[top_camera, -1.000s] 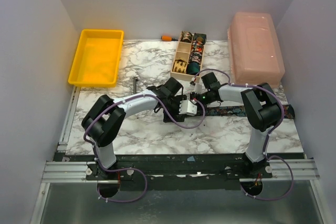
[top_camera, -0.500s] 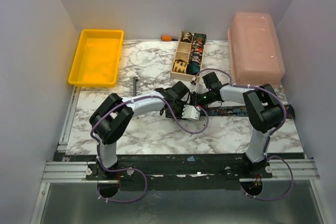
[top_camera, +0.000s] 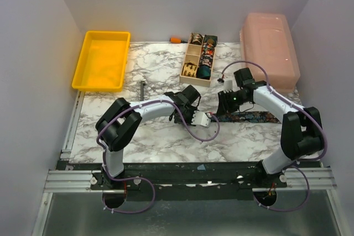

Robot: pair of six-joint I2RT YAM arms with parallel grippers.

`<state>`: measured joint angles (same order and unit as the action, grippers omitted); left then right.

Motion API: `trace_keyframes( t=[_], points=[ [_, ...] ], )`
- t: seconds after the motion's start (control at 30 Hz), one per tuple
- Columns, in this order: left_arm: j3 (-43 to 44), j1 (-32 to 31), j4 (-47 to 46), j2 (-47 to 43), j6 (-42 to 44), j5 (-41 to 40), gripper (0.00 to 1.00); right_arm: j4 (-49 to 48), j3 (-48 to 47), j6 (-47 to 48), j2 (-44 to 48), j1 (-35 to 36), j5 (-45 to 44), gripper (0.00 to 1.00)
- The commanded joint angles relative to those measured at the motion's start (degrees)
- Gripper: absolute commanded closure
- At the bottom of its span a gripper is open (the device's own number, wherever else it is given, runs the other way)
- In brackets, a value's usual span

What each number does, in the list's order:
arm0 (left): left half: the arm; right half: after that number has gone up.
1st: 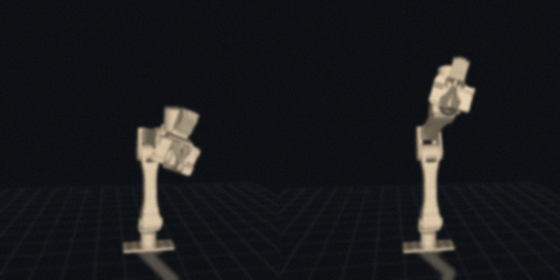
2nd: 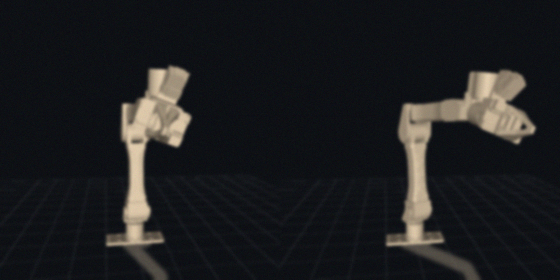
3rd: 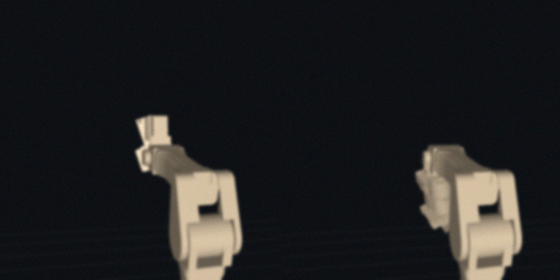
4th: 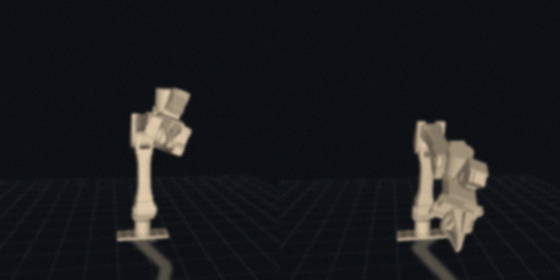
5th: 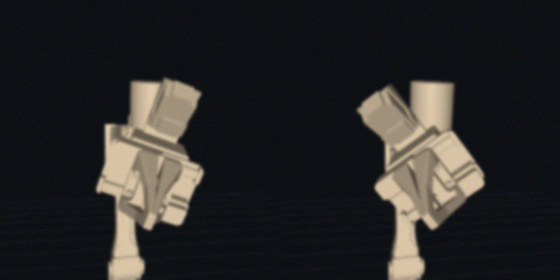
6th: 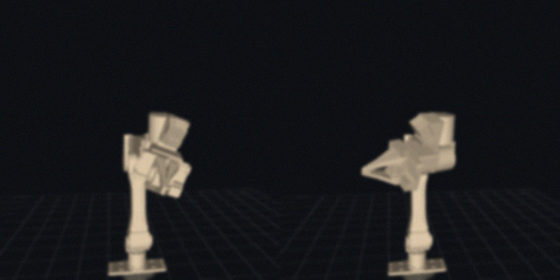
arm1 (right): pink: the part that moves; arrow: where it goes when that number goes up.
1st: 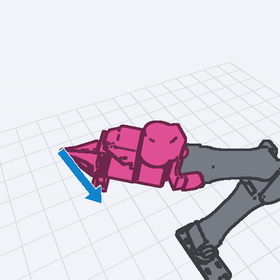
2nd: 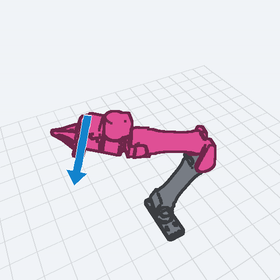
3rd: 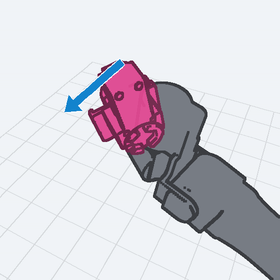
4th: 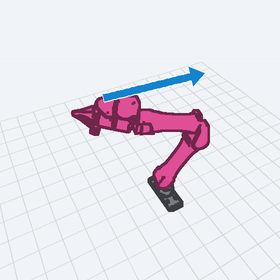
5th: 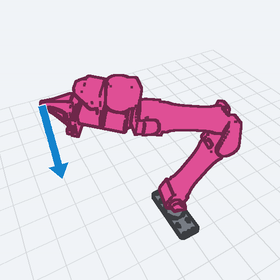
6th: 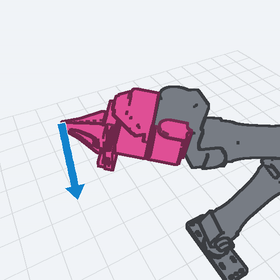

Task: Roll the ties
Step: Roll the tie at the center of the board.

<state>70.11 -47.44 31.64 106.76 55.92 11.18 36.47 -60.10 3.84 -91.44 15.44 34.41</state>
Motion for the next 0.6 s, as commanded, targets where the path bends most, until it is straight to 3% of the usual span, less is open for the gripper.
trace_keyframes(
  t=[0.0,0.33,0.57],
  points=[
    [2.3,-1.0,2.6,1.8,0.9,0.6,0.71,2.9,3.7,8.8,0.6,-2.3,-12.8,0.76],
    [5.4,-2.2,4.0,4.3,1.0,0.4,0.71,-3.6,6.9,15.2,-3.2,-4.2,-24.9,0.8],
    [9.5,-4.8,4.7,6.6,-0.4,1.2,0.71,-3.4,10.4,20.0,-2.3,-8.9,-28.2,0.81]
  ],
)
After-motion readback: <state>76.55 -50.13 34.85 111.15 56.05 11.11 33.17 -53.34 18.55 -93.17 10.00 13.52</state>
